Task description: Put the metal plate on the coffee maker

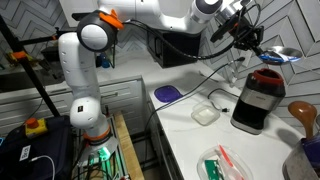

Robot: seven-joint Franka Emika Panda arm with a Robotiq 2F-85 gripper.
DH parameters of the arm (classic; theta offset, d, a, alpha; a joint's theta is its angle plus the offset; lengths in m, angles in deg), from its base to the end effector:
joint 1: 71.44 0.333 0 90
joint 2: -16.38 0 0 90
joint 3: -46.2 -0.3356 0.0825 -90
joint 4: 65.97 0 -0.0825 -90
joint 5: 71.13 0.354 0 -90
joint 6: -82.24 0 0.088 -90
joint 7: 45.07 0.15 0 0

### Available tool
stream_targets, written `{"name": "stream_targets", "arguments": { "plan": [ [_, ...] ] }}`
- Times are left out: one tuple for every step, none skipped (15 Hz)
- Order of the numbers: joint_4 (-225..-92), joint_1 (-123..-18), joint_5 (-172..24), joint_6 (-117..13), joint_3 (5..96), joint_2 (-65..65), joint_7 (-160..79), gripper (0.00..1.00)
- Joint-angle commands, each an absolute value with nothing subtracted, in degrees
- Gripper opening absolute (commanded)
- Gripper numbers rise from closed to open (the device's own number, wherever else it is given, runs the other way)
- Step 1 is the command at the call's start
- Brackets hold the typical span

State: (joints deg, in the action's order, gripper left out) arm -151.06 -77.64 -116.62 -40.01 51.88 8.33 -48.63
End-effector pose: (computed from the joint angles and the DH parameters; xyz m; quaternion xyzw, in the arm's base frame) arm 0.6133 -0.1821 0.6535 0.8962 0.0546 0.1790 0.4021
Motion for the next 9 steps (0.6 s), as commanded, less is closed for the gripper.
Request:
{"name": "stream_targets", "arguments": {
  "plan": [
    [-143.36,-76.51,-118.91,-33.45,52.30,3.33,-53.48,0.01],
    [-142.35,-76.40,-118.64,-33.33,52.18,2.31,-53.80,0.01],
    [-141.62,-76.26,-118.16,-33.27,52.02,1.54,-54.19,0.01],
    [-140.98,-75.98,-118.07,-33.50,51.92,0.69,-54.06,0.01],
    [-140.39,-75.78,-117.95,-33.76,51.91,0.02,-53.79,0.01],
    [-140.06,-75.68,-117.55,-34.14,51.92,-0.51,-53.10,0.01],
    [-139.68,-75.61,-117.12,-34.37,51.95,-0.98,-52.71,0.01],
    [-139.73,-75.58,-116.75,-34.35,52.02,-1.23,-52.38,0.01],
    [-139.56,-75.58,-116.23,-34.28,52.03,-1.49,-52.25,0.01]
  ]
}}
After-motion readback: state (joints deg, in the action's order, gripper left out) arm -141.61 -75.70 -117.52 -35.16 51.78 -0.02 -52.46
